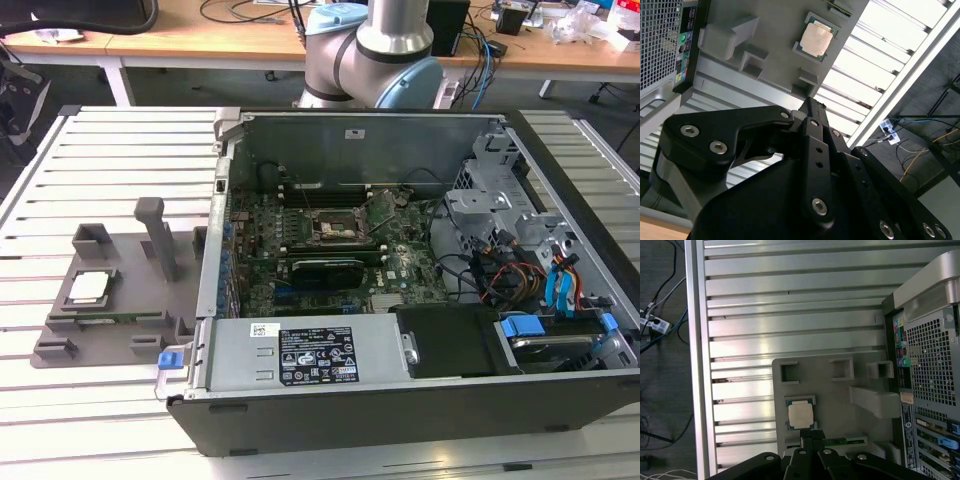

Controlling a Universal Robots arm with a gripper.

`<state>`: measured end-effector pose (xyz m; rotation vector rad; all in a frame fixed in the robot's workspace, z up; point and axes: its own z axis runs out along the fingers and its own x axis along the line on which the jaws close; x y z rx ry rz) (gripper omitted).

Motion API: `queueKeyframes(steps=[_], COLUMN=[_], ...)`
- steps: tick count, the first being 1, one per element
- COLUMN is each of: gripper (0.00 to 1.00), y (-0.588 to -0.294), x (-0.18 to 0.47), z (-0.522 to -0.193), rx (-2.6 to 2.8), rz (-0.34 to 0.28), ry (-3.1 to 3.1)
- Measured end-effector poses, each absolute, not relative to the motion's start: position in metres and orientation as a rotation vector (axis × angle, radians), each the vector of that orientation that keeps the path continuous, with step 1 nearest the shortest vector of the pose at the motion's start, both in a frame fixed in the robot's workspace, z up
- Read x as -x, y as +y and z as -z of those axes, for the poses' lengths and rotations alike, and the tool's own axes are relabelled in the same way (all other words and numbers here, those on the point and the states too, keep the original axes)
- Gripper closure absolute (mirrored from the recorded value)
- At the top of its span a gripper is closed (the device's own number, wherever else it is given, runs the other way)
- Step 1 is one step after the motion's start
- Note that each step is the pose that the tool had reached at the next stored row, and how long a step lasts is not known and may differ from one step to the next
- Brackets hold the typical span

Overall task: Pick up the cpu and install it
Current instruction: 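Pick up the cpu and move it towards the insertion slot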

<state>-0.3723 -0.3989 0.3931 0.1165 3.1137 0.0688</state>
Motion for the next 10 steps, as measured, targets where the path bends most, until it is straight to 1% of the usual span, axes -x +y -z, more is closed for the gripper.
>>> queueKeyframes(steps=[3,4,5,7,8,9,10], gripper=[0.89,0.84,0.58,0.46,0.46,0.4,0.4], y=[-0.3988,-0.3989,-0.3988,-0.3989,-0.3988,-0.3988,-0.3989], x=[0.3725,0.3726,0.3728,0.3729,0.3729,0.373,0.373], z=[-0.3931,-0.3931,-0.3931,-0.3931,-0.3931,-0.3931,-0.3931], rx=[-0.117,-0.117,-0.117,-0.116,-0.117,-0.117,-0.117], rz=[-0.069,-0.069,-0.069,-0.069,-0.069,-0.069,-0.069], ry=[3.114,3.114,3.114,3.114,3.114,3.114,3.114])
